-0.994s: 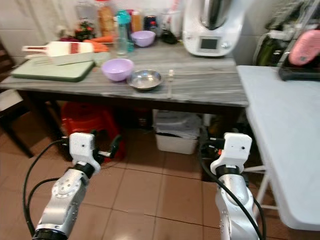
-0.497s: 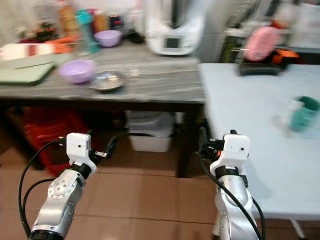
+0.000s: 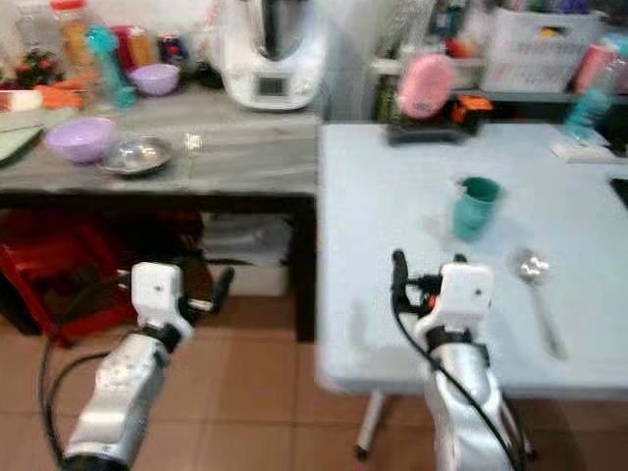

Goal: Setting the table

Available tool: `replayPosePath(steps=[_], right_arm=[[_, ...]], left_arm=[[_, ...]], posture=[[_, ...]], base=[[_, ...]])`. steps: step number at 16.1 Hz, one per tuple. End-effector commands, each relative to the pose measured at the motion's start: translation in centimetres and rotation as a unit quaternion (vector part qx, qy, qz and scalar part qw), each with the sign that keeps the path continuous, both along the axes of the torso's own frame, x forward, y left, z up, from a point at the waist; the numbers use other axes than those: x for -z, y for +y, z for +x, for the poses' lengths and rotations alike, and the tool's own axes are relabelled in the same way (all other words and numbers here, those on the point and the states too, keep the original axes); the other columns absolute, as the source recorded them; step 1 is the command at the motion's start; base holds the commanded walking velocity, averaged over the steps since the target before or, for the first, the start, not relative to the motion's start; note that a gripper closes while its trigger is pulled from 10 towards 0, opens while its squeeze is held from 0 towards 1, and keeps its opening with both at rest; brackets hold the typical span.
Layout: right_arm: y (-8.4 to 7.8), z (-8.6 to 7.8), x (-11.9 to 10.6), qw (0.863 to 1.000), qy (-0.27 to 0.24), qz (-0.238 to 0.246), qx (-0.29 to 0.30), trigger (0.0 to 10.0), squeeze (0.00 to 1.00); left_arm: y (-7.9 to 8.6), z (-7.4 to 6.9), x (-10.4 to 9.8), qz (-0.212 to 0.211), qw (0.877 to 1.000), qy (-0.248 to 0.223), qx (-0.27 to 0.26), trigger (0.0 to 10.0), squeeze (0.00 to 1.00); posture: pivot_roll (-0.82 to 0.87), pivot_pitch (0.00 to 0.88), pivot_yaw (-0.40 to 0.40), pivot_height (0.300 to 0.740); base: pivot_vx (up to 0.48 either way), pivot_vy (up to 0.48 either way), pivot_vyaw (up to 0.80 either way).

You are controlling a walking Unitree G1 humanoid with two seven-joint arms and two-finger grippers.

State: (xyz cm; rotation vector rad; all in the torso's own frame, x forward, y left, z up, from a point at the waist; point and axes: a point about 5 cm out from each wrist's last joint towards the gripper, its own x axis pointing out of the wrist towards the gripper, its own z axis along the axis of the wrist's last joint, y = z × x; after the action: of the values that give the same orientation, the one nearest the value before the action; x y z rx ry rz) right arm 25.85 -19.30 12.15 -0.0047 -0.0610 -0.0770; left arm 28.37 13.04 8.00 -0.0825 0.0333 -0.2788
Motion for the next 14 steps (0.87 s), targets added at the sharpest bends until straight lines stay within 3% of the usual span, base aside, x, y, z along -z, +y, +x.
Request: replayPosePath(steps=[1,8,11,14], right_arm=[[0.2,0.2,-0.6,1.000,-0.011,0.003,-0.004,10.0,0.00],[0.6,0.1,-0.6,1.000,-0.011,0.001,-0.010,10.0,0.00],[0.7,0.2,-0.6,1.000,-0.010,0.001,-0.012,10.0,0.00],[1.1,0.4,-0.4,1.000,-0.002,-0.008,-0.024,10.0,0.00]], left_arm=[[0.0,0.1,-0.5,0.006,1.000,-0.008,0.008,10.0,0.00],[0.0,0.0,-0.4,0.009,1.000,-0.005,0.012,10.0,0.00],[0.0,-0.1,-0.1,0.006,1.000,0.006,0.014,10.0,0.00],[-0.4,-0.9,0.0,0.029,0.996,-0.016,0.082,10.0,0.00]], posture=[[-0.08,0.000,0.018,0.740],[-0.08,0.000,0.020,0.740],[-0.08,0.000,0.022,0.740],[-0.08,0.000,0.023,0.740]], base=[[0.000,-0.480,0.00],[0.000,-0.480,0.00],[0.000,0.000,0.00],[0.000,0.000,0.00]])
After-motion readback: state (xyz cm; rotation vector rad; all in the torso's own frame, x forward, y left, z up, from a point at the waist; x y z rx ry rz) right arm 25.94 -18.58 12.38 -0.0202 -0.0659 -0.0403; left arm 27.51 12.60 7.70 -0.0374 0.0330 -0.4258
